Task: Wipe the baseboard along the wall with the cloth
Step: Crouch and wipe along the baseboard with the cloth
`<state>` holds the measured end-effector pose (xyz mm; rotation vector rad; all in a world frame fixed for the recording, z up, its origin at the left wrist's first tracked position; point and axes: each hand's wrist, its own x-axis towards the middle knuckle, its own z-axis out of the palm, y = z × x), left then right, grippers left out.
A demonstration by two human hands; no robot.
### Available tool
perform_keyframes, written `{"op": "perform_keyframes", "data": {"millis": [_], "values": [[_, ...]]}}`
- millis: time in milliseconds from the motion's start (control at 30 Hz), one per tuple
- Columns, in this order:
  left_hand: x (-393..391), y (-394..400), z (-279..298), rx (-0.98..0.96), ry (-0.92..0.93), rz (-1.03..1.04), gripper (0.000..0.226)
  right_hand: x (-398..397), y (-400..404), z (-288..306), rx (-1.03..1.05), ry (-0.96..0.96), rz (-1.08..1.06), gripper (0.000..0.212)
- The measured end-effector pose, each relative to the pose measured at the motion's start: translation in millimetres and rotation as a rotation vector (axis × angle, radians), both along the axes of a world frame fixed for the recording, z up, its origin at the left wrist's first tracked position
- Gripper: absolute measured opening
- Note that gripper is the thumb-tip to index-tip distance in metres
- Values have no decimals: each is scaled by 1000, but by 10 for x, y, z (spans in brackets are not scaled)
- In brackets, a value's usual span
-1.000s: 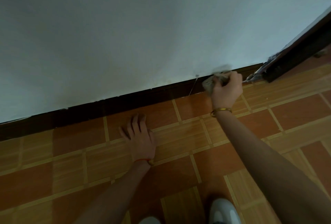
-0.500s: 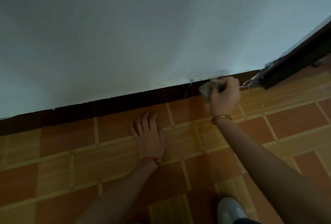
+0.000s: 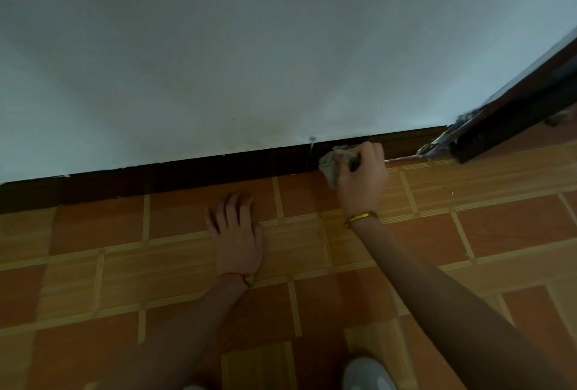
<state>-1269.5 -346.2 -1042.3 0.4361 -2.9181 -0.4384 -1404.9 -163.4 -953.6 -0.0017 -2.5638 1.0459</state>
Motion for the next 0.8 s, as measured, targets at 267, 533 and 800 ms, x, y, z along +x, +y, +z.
{"op": "perform_keyframes", "data": {"millis": [267, 533, 800], "values": [[-25, 31, 17, -8, -10, 19, 48, -58, 116, -227, 1, -115, -42, 18], [-20, 26, 69, -35, -70, 16, 50, 62, -186, -359, -104, -107, 73, 19], [37, 202, 195, 16, -117, 56, 51, -51, 94, -33, -216, 41, -61, 22]]}}
